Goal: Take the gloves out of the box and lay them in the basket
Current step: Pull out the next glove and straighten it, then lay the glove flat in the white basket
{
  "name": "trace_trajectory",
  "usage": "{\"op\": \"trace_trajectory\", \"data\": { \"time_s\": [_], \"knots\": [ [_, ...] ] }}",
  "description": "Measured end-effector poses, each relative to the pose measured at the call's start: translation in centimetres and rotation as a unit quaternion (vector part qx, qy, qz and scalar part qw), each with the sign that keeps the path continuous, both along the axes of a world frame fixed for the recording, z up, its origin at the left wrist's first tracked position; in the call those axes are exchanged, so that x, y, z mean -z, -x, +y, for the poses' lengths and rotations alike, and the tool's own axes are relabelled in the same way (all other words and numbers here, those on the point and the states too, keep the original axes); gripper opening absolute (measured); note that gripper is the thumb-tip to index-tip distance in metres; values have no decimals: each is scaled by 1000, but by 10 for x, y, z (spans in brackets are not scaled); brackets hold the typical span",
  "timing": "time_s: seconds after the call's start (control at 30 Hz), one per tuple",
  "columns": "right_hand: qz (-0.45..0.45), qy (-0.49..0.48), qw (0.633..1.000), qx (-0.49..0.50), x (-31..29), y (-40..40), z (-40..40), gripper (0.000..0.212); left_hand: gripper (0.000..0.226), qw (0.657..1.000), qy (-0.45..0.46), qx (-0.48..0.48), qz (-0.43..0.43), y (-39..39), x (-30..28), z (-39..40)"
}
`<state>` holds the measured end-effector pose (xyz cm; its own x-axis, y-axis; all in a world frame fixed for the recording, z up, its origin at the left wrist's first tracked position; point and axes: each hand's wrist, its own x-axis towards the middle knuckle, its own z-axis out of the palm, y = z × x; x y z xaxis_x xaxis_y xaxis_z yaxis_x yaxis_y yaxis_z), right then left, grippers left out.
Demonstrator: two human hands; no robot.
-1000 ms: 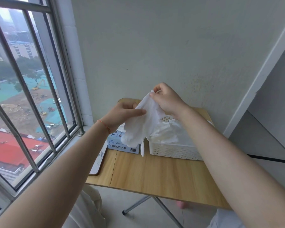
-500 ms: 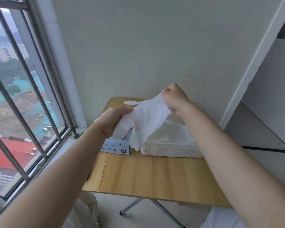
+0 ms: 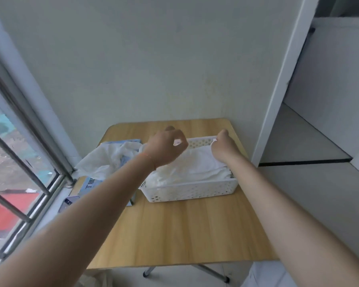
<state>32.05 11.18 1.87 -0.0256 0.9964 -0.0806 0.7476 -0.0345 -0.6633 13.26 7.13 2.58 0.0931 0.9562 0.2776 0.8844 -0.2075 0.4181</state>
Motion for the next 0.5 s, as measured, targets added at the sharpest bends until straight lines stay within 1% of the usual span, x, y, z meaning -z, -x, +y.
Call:
{"op": "trace_trajectory", "data": {
  "time_s": [0.07,0.13,0.2,0.27,0.37,0.5],
  "knots": [
    [-51,-33,998,-3,2,3,-2,51,30,995,54,42,74,-12,10,-6],
    [-113,-79,990,-18,7,8,-3,53,52,980,107,43,161,-14,18,-10],
    [-187,-117,974,-42,14,9,-4,55,68,969,139,31,200,-10,26,-13],
    [-250,-139,956,-56,20,9,-5,52,81,962,165,26,215,-3,35,-14],
    [-296,-155,939,-81,25,10,-8,44,89,949,207,39,233,1,46,-14],
    [-345,-150,921,-105,28,11,-11,43,88,932,252,44,255,-2,51,-9]
  ]
}}
